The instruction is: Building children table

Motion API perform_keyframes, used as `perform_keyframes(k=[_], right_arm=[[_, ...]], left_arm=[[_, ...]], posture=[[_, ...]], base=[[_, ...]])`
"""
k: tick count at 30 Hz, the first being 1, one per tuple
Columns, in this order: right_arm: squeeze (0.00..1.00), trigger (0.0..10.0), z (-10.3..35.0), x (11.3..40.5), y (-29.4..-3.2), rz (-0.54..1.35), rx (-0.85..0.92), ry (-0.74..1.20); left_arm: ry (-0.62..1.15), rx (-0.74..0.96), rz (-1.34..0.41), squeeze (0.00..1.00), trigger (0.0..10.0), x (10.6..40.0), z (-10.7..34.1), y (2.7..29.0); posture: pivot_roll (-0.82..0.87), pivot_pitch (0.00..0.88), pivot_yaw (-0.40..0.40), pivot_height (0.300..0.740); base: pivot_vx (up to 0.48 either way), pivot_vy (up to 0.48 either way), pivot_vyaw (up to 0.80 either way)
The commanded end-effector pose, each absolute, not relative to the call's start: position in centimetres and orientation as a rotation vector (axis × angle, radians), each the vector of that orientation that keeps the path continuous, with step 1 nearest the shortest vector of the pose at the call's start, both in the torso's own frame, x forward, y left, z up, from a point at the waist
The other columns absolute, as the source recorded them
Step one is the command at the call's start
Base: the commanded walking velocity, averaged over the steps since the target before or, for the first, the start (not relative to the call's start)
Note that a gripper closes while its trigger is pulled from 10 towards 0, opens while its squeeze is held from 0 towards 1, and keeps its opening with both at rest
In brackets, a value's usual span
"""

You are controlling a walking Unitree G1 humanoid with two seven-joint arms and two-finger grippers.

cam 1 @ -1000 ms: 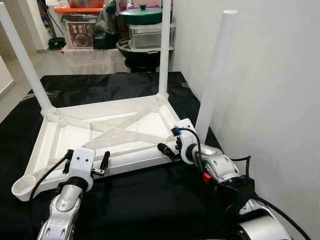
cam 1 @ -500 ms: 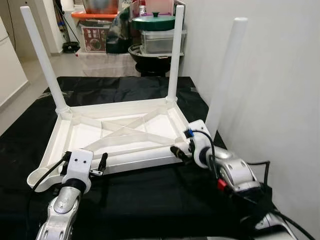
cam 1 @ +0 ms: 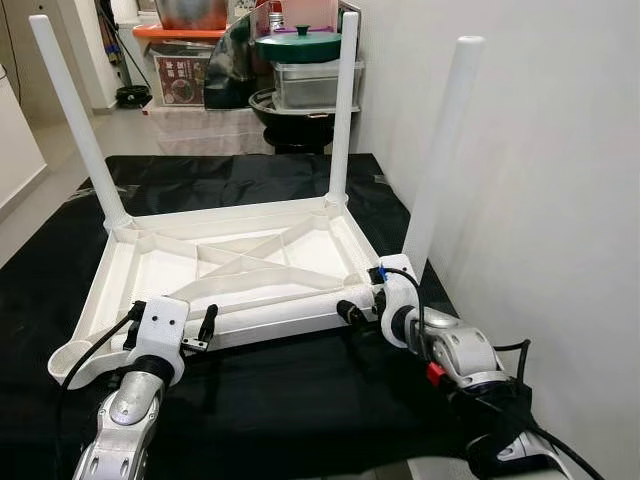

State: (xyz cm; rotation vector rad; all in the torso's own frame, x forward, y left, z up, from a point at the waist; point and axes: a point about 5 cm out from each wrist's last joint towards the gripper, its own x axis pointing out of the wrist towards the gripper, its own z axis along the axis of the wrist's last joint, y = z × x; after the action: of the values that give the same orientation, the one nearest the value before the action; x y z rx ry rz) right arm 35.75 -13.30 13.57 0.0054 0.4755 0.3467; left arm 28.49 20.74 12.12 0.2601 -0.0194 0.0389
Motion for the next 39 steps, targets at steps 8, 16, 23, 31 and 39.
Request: perform_keyframes(k=[8, 16, 23, 31, 39], right_arm=[[0.0, 10.0, 12.7, 36.0, -12.2, 0.484, -0.007, 0.526], [0.0, 3.8, 12.1, 35.0, -10.6, 0.734, 0.121, 0.588], [0.0, 0.0, 12.9, 34.9, -10.5, 0.876, 0.263, 0.566], [0.0, 0.0, 14.7, 36.4, -12.7, 0.806, 0.356, 0.49], [0.0, 0.0, 17.6, 36.3, -14.1, 0.895, 0.329, 0.392]], left_arm=[[-0.01, 0.276, 0.022, 0.0, 10.0, 28.6, 12.0, 20.6], [-0.005, 0.282, 0.018, 0.0, 10.0, 28.6, 11.9, 20.5], [0.003, 0.288, 0.023, 0.0, 10.0, 28.4, 11.7, 20.7], [0.007, 0.294, 0.022, 0.0, 10.0, 28.4, 11.7, 20.7], [0.011, 0.301, 0.014, 0.0, 10.0, 28.7, 11.6, 20.6]], posture=[[0.09, 0.0, -0.057, 0.74], [0.1, 0.0, -0.064, 0.74], [0.11, 0.0, -0.069, 0.74], [0.11, 0.0, -0.062, 0.74], [0.09, 0.0, -0.057, 0.74]], base=[[0.0, 0.0, 0.0], [0.0, 0.0, 0.0], [0.0, 0.0, 0.0], [0.0, 0.0, 0.0], [0.0, 0.0, 0.0]])
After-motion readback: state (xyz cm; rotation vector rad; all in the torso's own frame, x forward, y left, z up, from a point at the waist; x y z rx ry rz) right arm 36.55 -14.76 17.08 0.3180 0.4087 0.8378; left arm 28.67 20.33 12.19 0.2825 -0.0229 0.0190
